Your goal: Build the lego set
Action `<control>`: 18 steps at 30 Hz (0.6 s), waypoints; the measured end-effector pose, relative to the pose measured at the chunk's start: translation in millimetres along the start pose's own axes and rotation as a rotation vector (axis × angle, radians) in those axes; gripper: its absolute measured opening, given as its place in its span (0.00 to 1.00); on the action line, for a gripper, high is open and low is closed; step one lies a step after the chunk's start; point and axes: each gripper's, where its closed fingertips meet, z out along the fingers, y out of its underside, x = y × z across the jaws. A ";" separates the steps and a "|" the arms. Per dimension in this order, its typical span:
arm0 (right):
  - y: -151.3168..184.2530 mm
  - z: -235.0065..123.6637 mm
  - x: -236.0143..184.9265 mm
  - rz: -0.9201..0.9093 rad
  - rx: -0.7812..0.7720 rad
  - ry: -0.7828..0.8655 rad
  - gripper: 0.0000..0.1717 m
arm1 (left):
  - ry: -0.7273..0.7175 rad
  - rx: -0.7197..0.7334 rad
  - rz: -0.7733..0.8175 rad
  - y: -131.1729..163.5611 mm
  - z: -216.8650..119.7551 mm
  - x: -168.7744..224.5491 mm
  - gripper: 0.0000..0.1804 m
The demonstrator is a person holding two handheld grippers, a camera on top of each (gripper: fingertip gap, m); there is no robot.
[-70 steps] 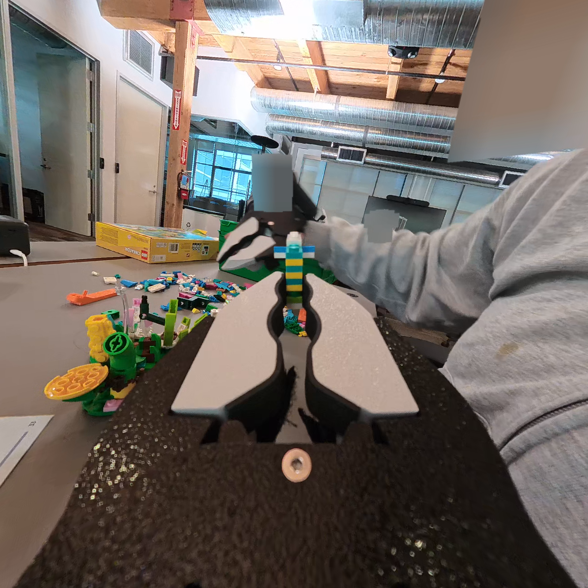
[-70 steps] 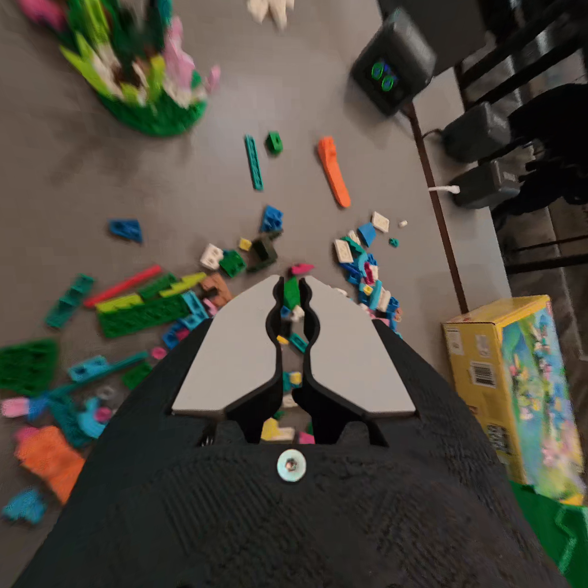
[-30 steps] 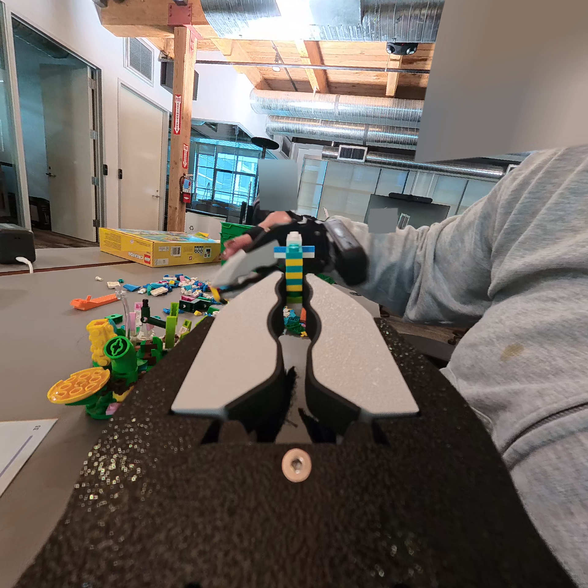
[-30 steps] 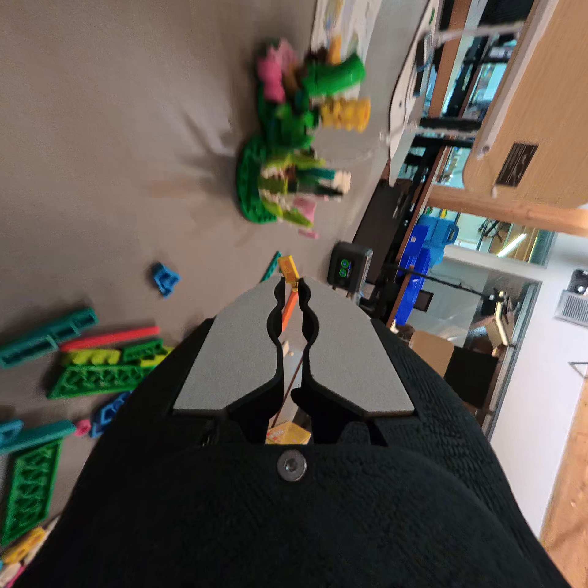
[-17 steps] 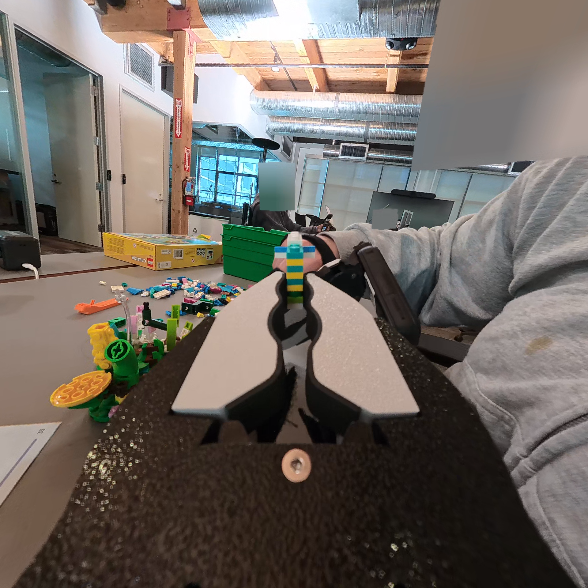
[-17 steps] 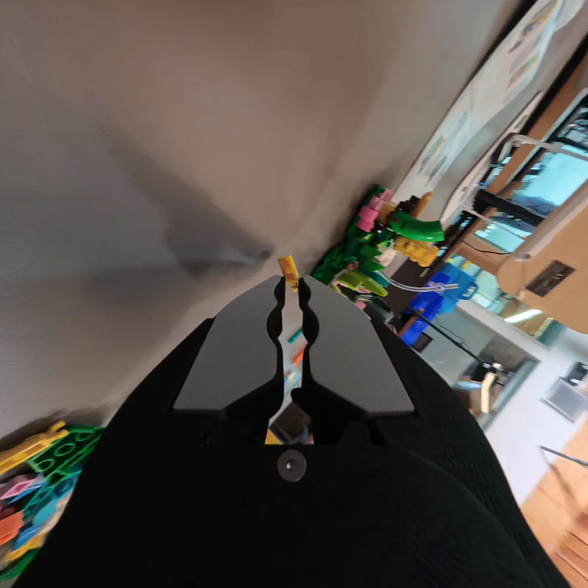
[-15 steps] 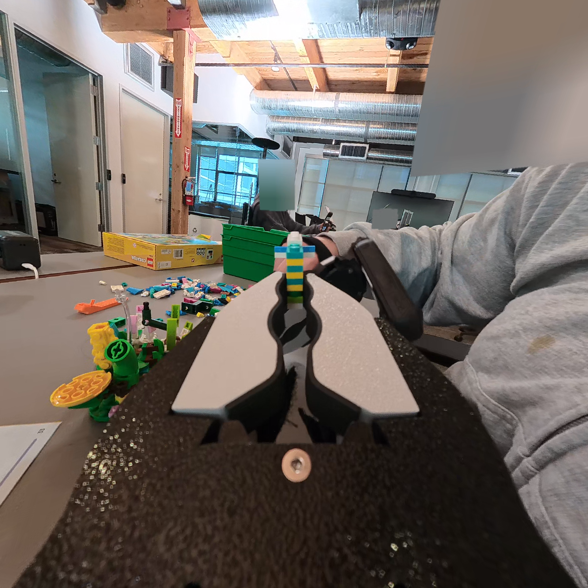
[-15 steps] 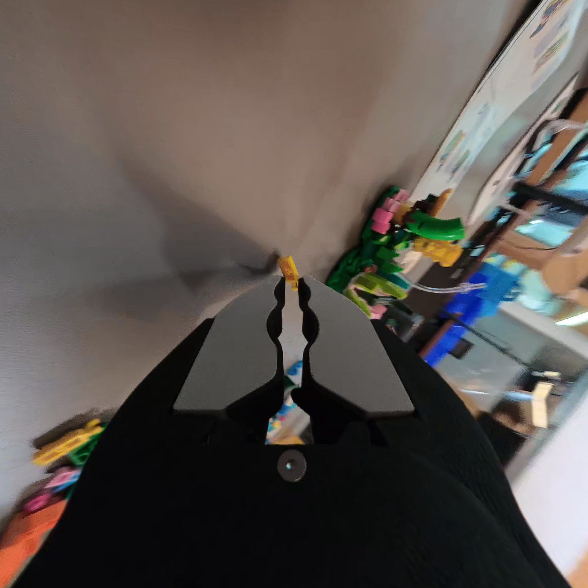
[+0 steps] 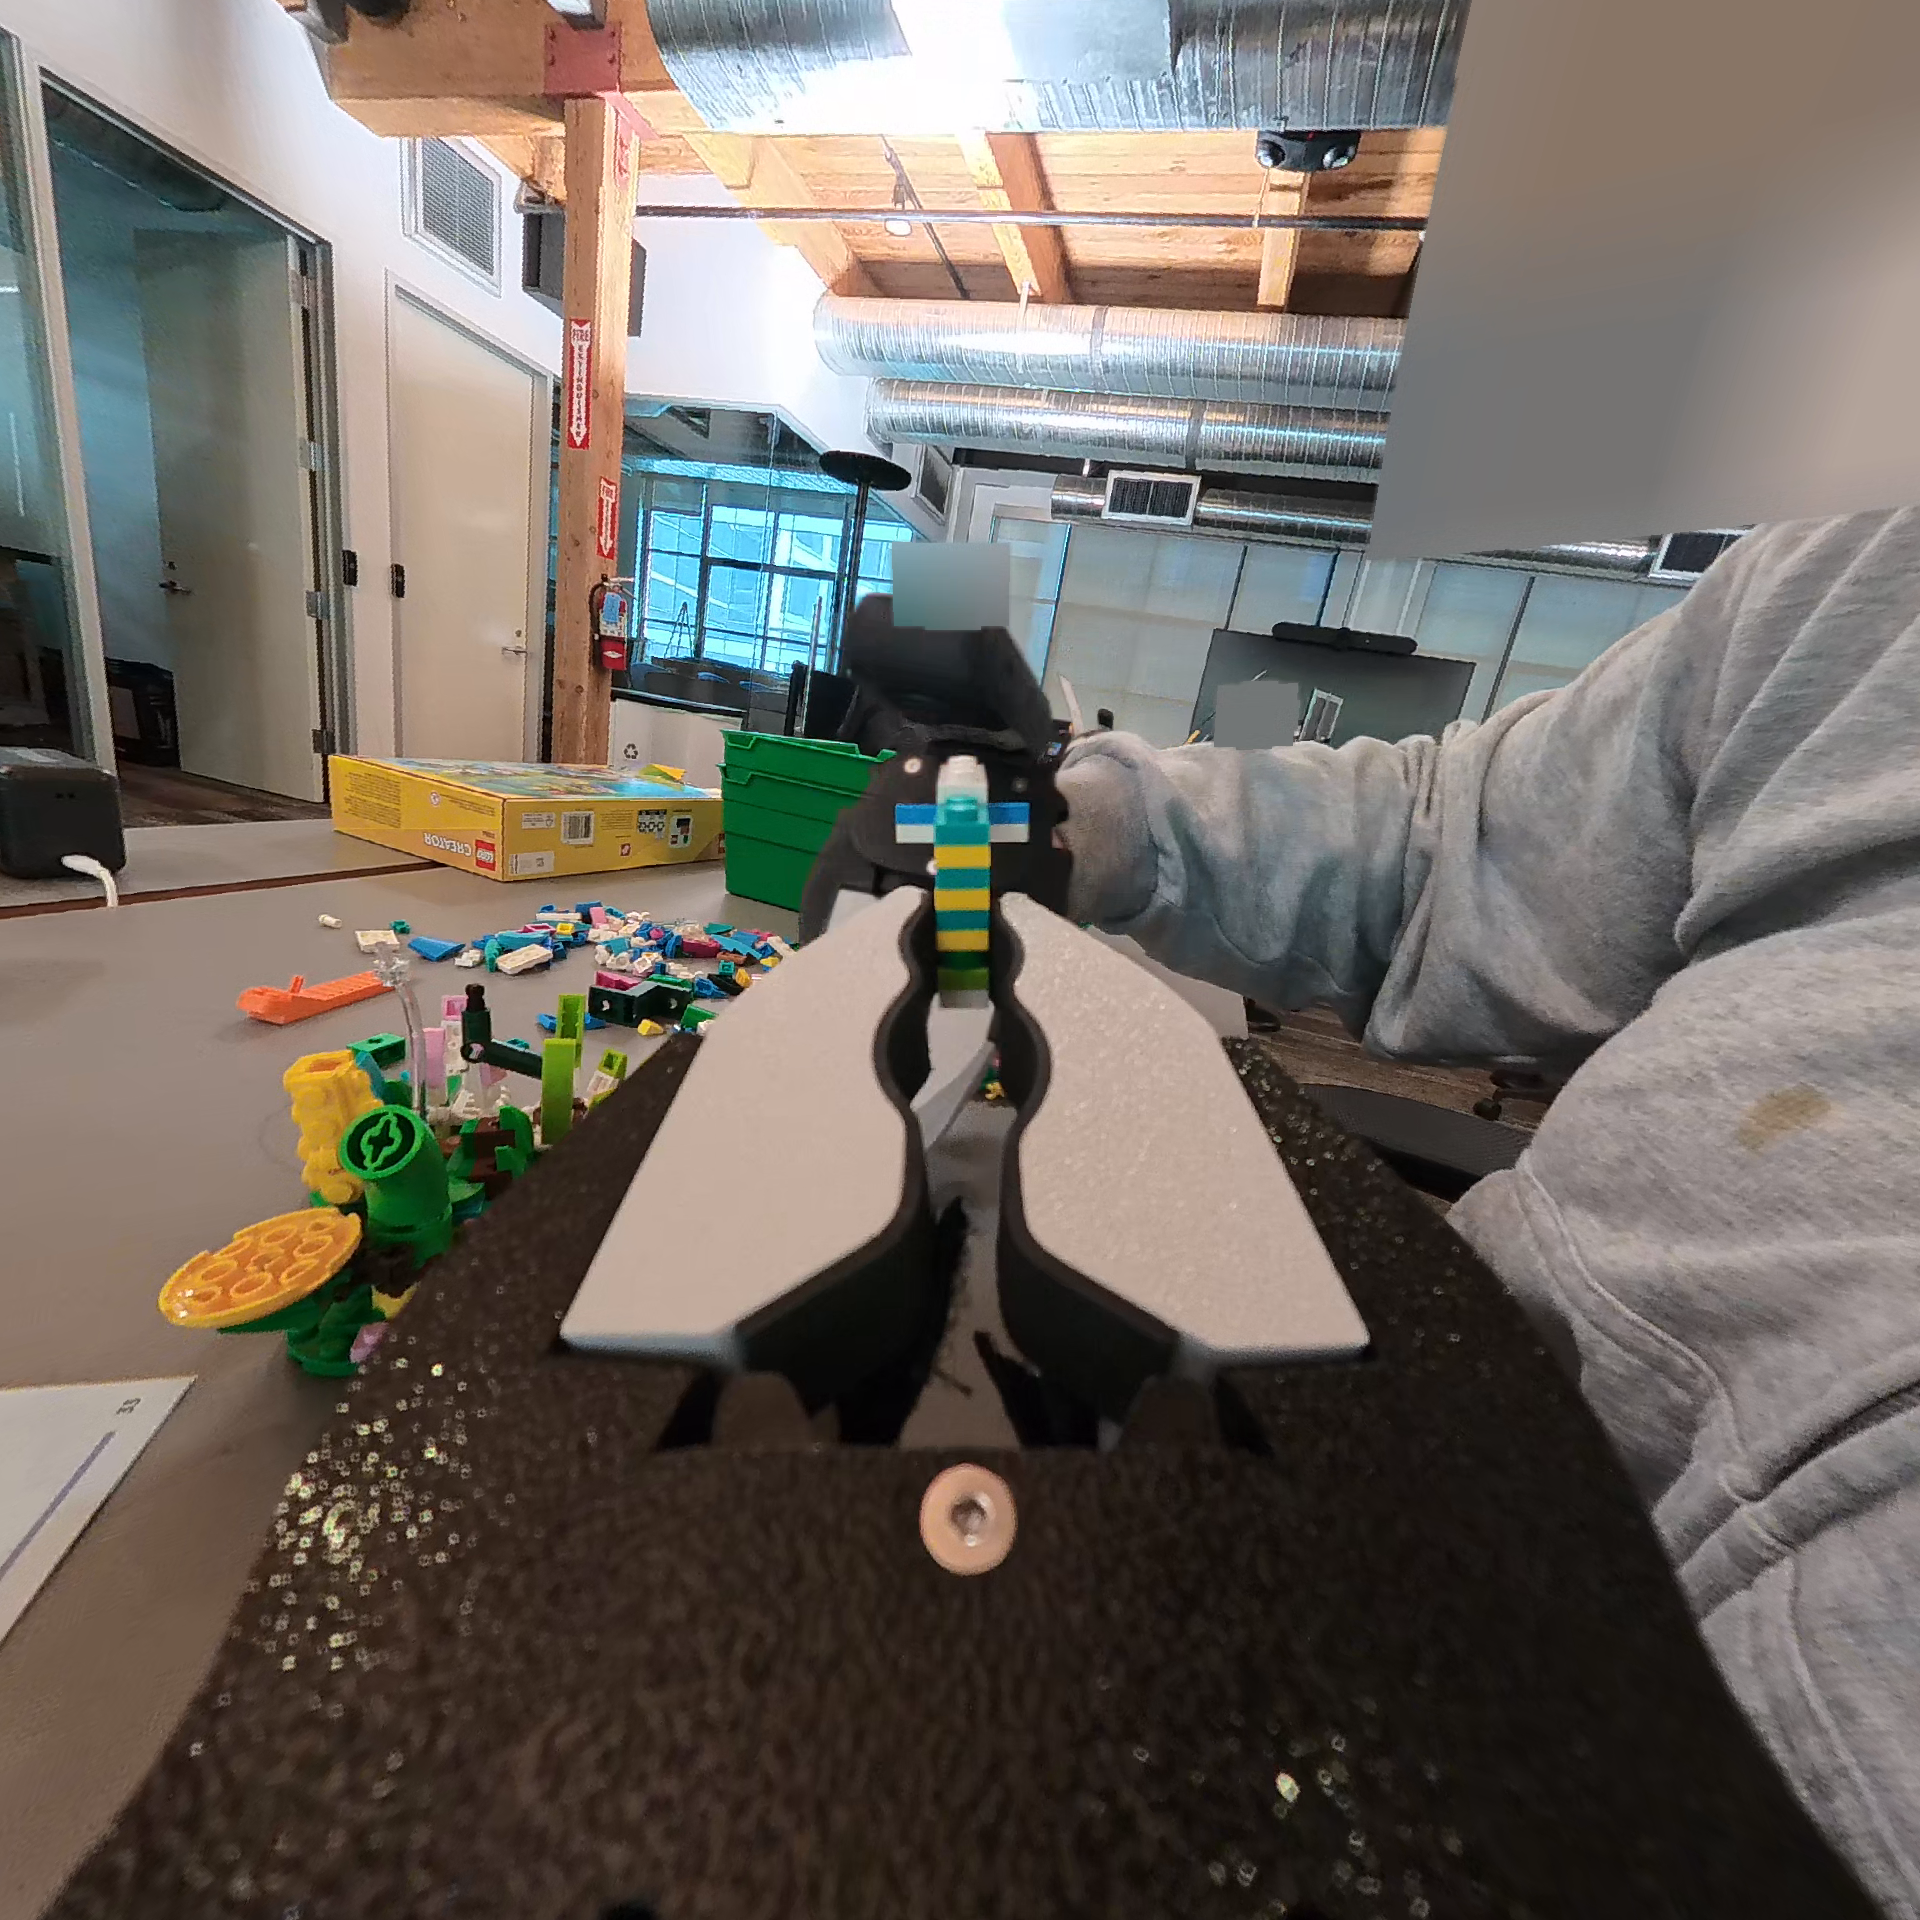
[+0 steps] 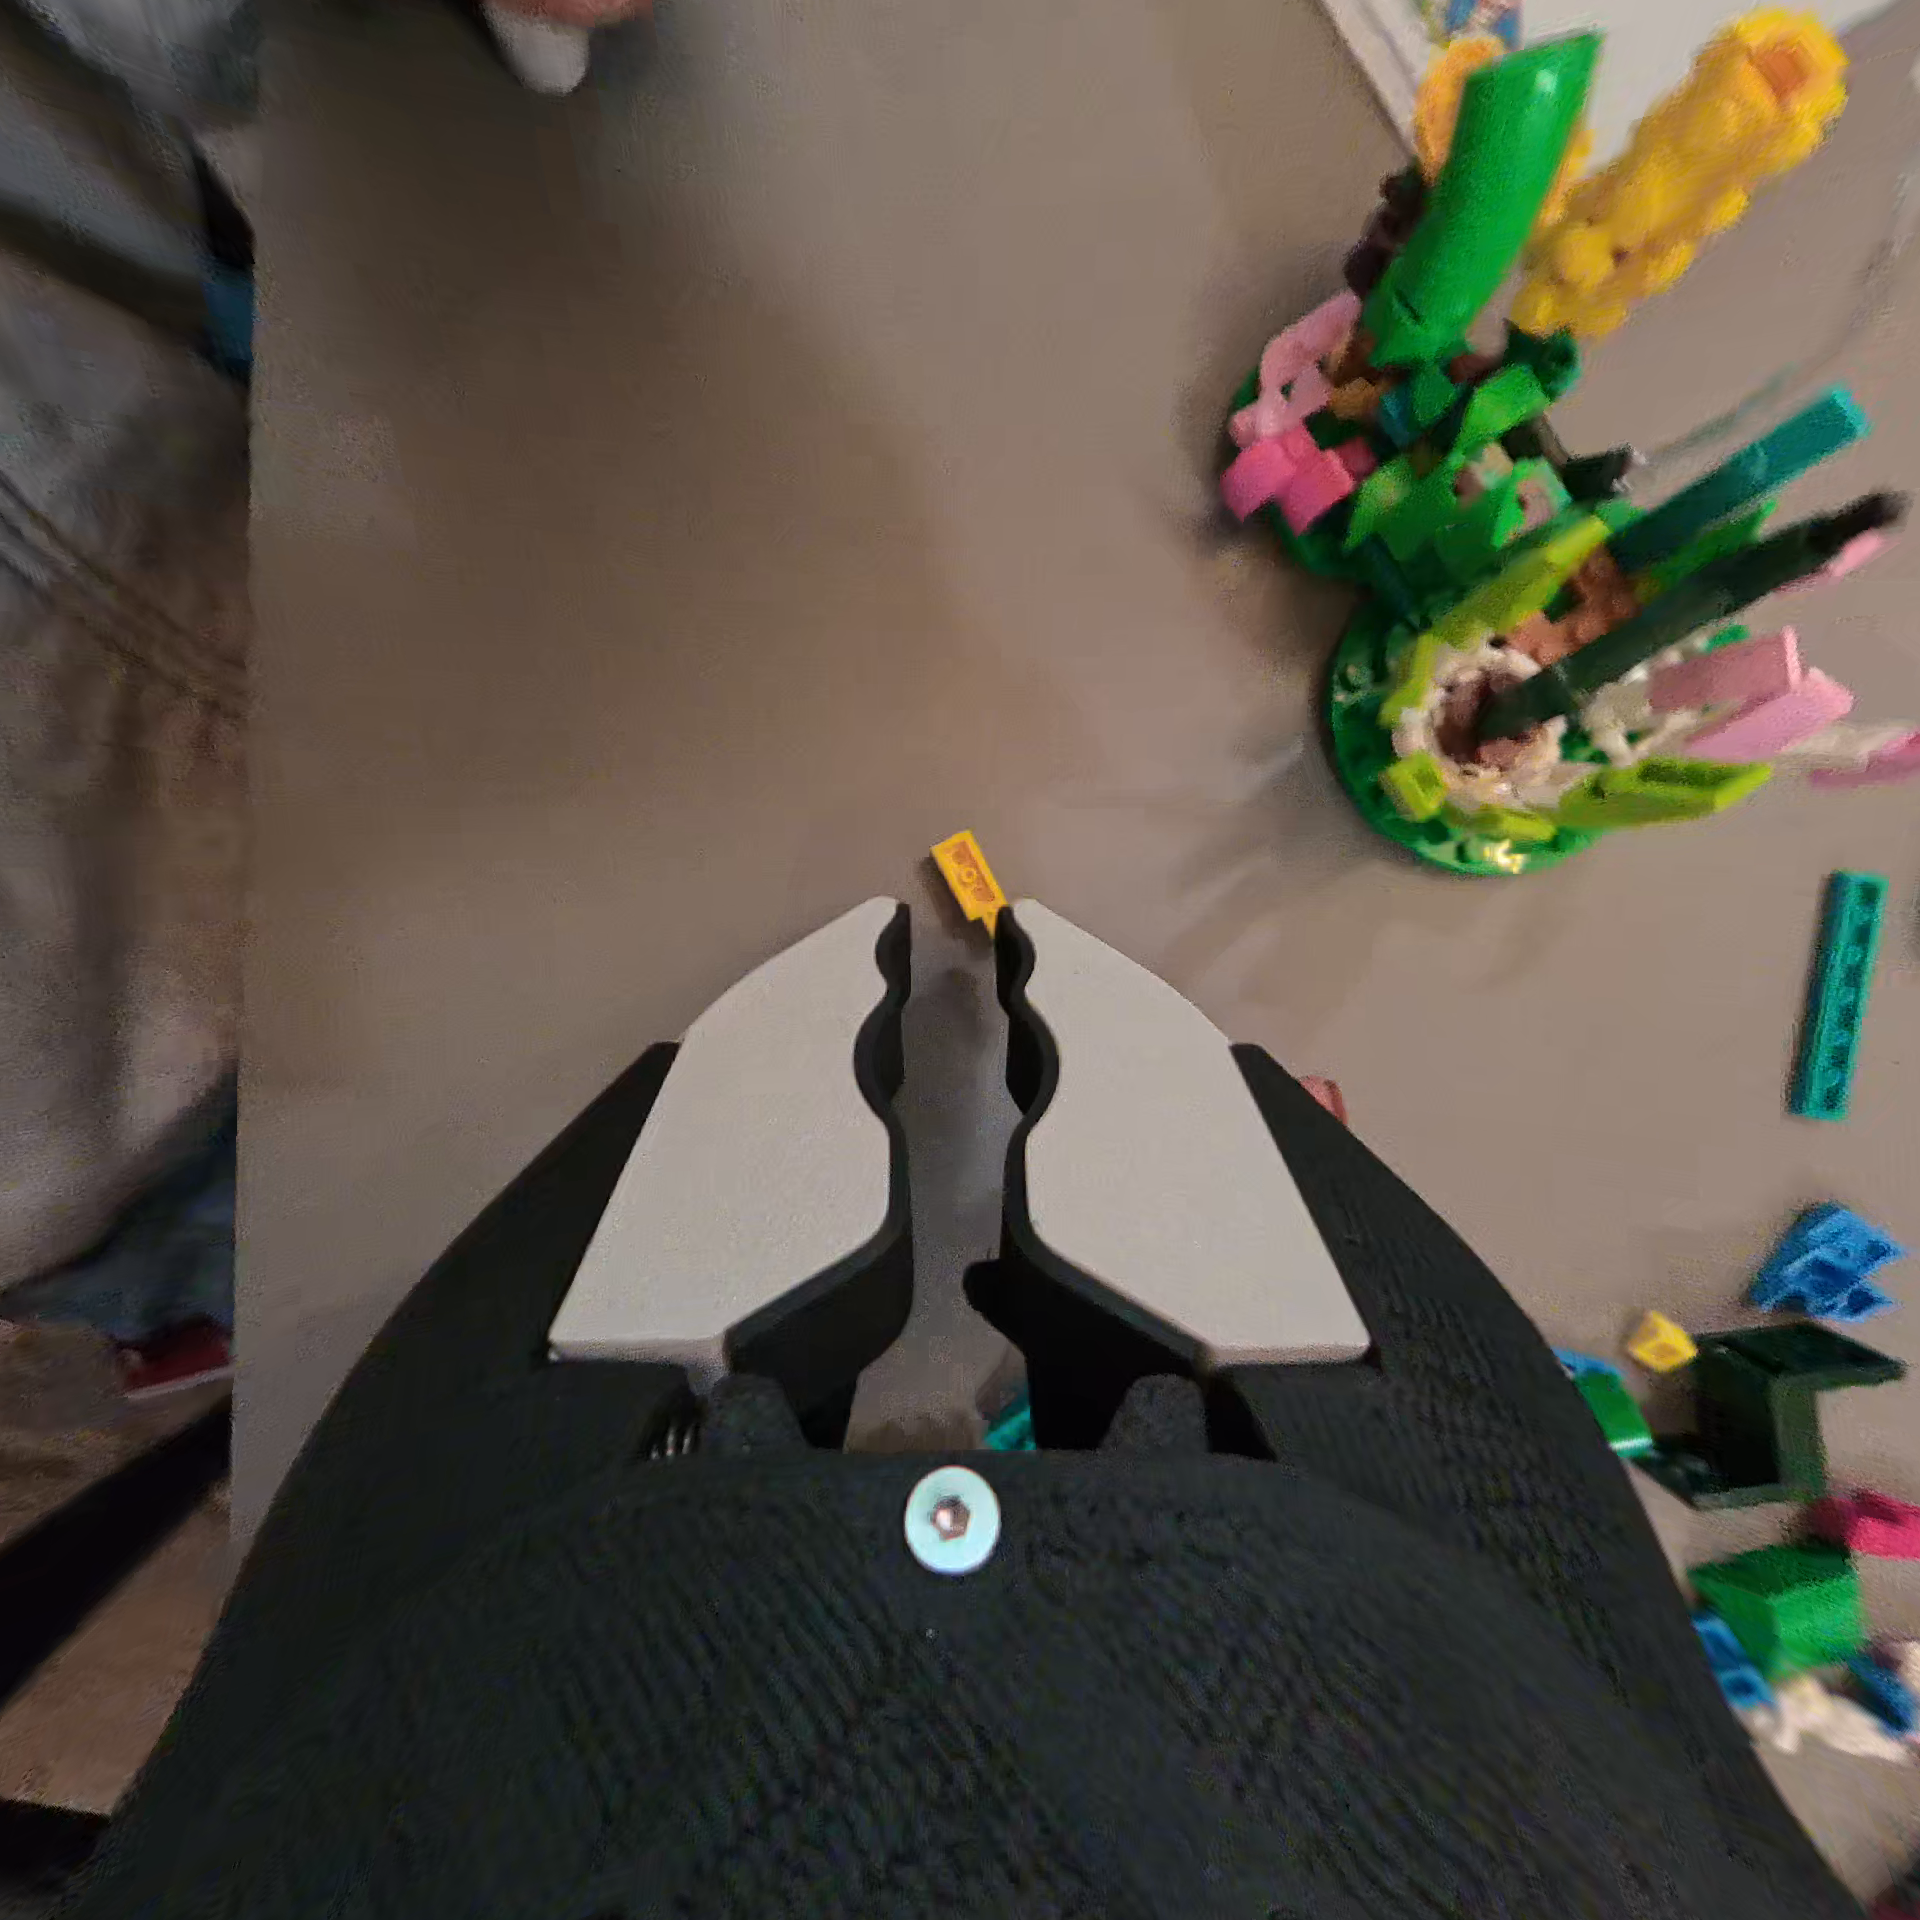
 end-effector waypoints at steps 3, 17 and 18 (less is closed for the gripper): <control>-0.1 0.2 5.4 0.072 0.036 -0.031 0.08 | 0.001 0.000 0.002 0.1 0.1 0.1 0.04; 1.8 0.9 13.2 -0.122 0.010 0.065 0.01 | -0.003 -0.002 0.004 0.4 0.1 -0.8 0.04; -0.9 -2.3 15.4 -0.165 0.011 0.108 0.01 | -0.007 -0.004 0.004 0.7 0.3 -1.3 0.04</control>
